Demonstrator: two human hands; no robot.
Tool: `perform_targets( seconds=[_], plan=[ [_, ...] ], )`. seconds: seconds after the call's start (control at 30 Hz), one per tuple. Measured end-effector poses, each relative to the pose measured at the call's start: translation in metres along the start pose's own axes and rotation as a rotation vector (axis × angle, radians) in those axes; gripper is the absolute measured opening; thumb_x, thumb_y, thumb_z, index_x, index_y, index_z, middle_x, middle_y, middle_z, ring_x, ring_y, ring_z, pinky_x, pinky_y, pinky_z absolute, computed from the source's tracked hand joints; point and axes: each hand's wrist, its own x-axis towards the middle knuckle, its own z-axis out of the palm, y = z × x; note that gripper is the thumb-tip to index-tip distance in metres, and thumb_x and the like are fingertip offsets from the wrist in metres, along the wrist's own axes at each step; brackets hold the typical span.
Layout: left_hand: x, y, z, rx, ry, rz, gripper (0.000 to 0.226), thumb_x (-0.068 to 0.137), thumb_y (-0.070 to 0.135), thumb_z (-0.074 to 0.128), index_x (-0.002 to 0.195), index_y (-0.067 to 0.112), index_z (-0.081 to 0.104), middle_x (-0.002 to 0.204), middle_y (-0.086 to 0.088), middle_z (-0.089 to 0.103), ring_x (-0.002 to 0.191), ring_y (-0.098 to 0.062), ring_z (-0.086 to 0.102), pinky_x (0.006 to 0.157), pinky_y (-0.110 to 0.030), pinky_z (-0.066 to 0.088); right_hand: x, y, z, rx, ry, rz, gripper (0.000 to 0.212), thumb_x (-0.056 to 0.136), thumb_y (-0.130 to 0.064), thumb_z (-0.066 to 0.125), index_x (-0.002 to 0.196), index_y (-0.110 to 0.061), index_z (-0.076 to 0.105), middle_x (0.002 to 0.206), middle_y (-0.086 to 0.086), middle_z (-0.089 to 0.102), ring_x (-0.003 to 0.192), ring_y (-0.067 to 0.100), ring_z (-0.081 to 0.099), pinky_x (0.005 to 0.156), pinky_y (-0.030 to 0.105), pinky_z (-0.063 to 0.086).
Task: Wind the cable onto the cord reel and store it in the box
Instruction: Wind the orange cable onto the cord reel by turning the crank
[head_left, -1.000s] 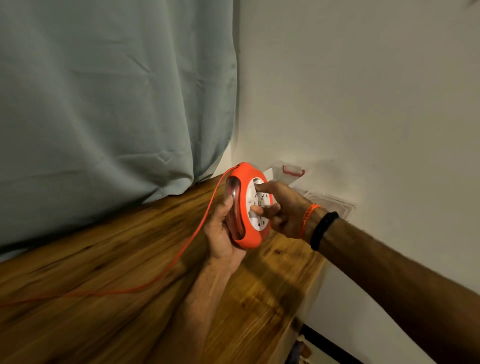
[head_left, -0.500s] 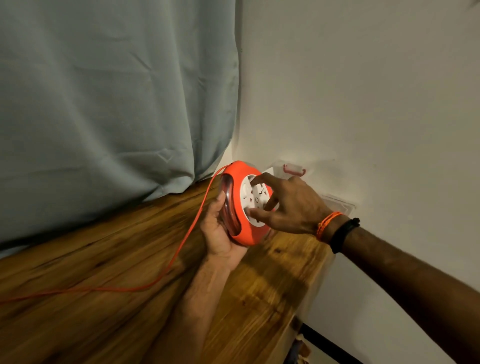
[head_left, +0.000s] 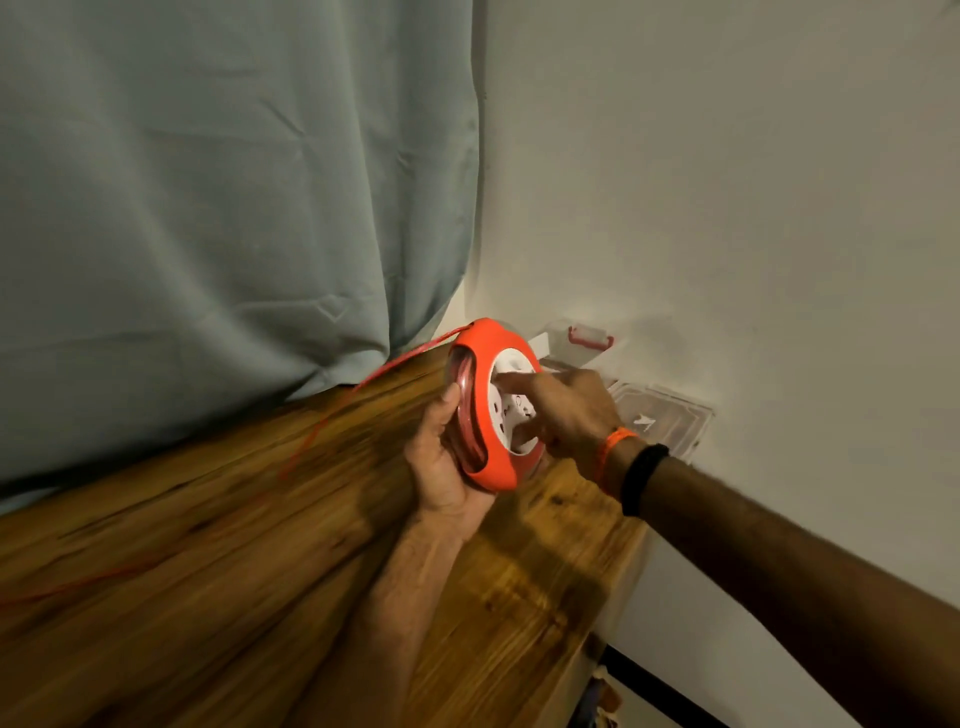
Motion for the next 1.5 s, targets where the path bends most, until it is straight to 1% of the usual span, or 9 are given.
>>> perform_targets(
  seconds=[0.1,0.3,0.53,0.63,0.73,0.93,1.13,1.33,1.5],
  plan=[
    [0.0,-0.001,0.002,0.011,-0.021,-0.003,0.079,0.046,0.044,0.092,0.114,0.007,0.075,0.12,-0.022,0.068,0.116,-0.039,0.058,0.117,-0.062,0.027,0.0,-0.006,0.001,0.35,-0.185,0.283,0.022,0.087,-0.035,0.065,0.098,-0.018,0.058,0.08,0.003,0.064,0.033,0.01,0.057,0.029,0.011,0.02],
    [-0.002,0.004,-0.002,0.041,-0.023,-0.011,0.077,0.06,0.048,0.086,0.126,0.012,0.07,0.132,-0.02,0.065,0.123,-0.04,0.059,0.112,-0.063,0.036,-0.003,-0.01,-0.008,0.255,-0.303,0.253,0.046,0.095,-0.035,0.055,0.13,-0.006,0.054,0.094,0.016,0.053,0.031,0.006,0.056,0.033,0.012,0.018],
    [-0.002,0.006,-0.005,0.039,0.046,0.007,0.093,0.063,0.052,0.082,0.143,0.013,0.055,0.144,-0.02,0.057,0.133,-0.04,0.053,0.111,-0.058,0.04,0.004,0.003,-0.028,-0.498,0.079,-0.333,0.042,0.085,-0.061,0.057,0.089,-0.022,0.072,0.071,-0.003,0.077,0.066,0.008,0.07,0.064,0.026,0.057],
    [-0.001,0.006,-0.006,0.028,0.034,0.004,0.095,0.06,0.05,0.084,0.141,0.009,0.056,0.143,-0.022,0.056,0.136,-0.041,0.05,0.115,-0.058,0.035,0.004,0.007,-0.032,-0.697,0.051,-0.598,0.051,0.079,-0.062,0.064,0.114,-0.024,0.065,0.09,-0.002,0.078,0.081,0.017,0.074,0.076,0.037,0.061],
    [-0.002,0.005,-0.005,0.012,-0.001,-0.009,0.092,0.063,0.048,0.082,0.141,0.007,0.056,0.144,-0.023,0.055,0.137,-0.041,0.047,0.116,-0.058,0.033,0.003,0.008,-0.033,-0.793,-0.009,-0.823,0.06,0.078,-0.061,0.068,0.128,-0.03,0.057,0.084,-0.007,0.079,0.075,0.015,0.074,0.073,0.027,0.056],
    [-0.002,0.005,-0.003,-0.025,-0.043,-0.022,0.089,0.062,0.043,0.085,0.138,0.005,0.059,0.138,-0.023,0.06,0.132,-0.041,0.052,0.11,-0.056,0.041,0.012,0.01,-0.027,-0.955,-0.048,-0.966,0.066,0.08,-0.059,0.059,0.135,-0.026,0.048,0.085,0.005,0.078,0.077,0.029,0.071,0.071,0.039,0.057],
    [-0.002,0.002,-0.002,-0.007,-0.059,-0.014,0.08,0.063,0.044,0.084,0.132,0.01,0.065,0.133,-0.019,0.065,0.124,-0.036,0.06,0.11,-0.054,0.043,0.012,0.012,-0.018,-0.758,-0.007,-0.798,0.058,0.069,-0.052,0.069,0.121,-0.027,0.061,0.081,0.004,0.077,0.077,0.026,0.071,0.074,0.035,0.058],
    [-0.001,0.001,-0.001,0.081,-0.003,-0.003,0.069,0.058,0.043,0.088,0.116,0.008,0.075,0.118,-0.018,0.073,0.11,-0.033,0.068,0.097,-0.051,0.054,0.001,0.0,-0.001,0.253,-0.093,0.206,0.029,0.08,-0.037,0.07,0.095,-0.013,0.065,0.042,-0.003,0.059,0.032,0.013,0.058,0.031,0.012,0.027],
    [-0.001,0.0,-0.002,0.104,0.022,-0.009,0.078,0.054,0.043,0.09,0.119,0.005,0.073,0.119,-0.021,0.069,0.112,-0.039,0.06,0.103,-0.054,0.044,0.001,-0.001,-0.005,0.352,-0.26,0.314,0.023,0.093,-0.036,0.06,0.11,-0.021,0.056,0.069,0.003,0.06,0.048,0.014,0.066,0.029,0.01,0.018]
  ],
)
